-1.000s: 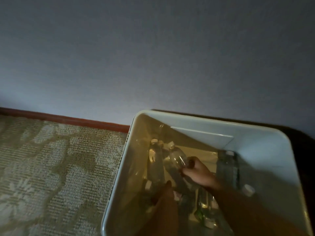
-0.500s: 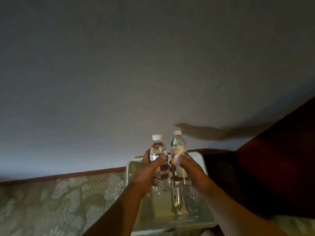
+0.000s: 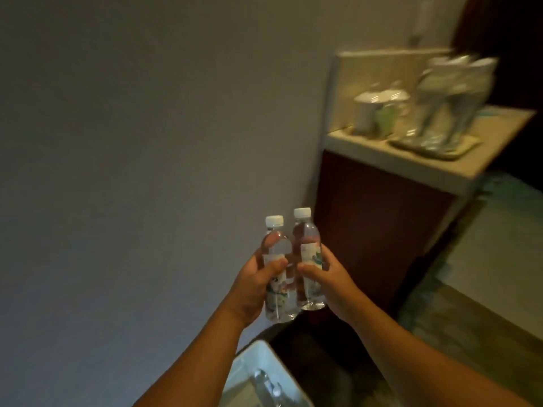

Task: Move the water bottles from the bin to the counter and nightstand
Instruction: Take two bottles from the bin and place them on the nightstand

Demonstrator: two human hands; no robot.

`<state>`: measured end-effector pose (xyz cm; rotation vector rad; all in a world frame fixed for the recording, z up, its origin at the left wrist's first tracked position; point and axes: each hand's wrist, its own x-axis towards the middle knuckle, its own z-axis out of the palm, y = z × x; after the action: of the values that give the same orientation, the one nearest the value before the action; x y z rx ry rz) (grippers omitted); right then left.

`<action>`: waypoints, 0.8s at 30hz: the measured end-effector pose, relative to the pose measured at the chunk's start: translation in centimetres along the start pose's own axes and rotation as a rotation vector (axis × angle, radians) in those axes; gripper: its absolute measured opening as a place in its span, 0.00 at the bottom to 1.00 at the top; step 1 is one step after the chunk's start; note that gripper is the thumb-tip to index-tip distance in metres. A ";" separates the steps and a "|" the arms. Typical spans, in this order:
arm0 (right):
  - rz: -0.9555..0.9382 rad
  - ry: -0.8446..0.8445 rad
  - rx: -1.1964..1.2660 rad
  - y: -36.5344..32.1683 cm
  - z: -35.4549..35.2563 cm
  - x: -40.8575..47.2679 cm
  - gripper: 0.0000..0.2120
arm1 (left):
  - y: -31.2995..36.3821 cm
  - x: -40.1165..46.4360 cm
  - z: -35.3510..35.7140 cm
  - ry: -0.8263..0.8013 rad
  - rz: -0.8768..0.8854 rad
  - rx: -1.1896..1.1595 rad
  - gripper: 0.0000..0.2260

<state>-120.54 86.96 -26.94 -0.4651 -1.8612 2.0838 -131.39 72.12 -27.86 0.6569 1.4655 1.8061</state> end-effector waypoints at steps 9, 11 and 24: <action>-0.218 0.484 -0.023 -11.4 -13.0 -18.5 0.23 | 7.0 -3.0 22.7 -0.498 0.049 -0.040 0.28; -0.260 0.586 -0.033 -13.7 -16.2 -24.9 0.21 | 7.5 -5.5 29.5 -0.618 0.051 -0.040 0.29; -0.236 1.408 -0.205 -17.8 -26.8 -76.9 0.25 | 1.2 -37.4 69.6 -1.271 -0.153 -0.089 0.29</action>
<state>-39.42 79.42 -9.31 -1.2412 -1.1000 0.8444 -55.80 85.28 -9.09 1.2630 0.5234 0.9143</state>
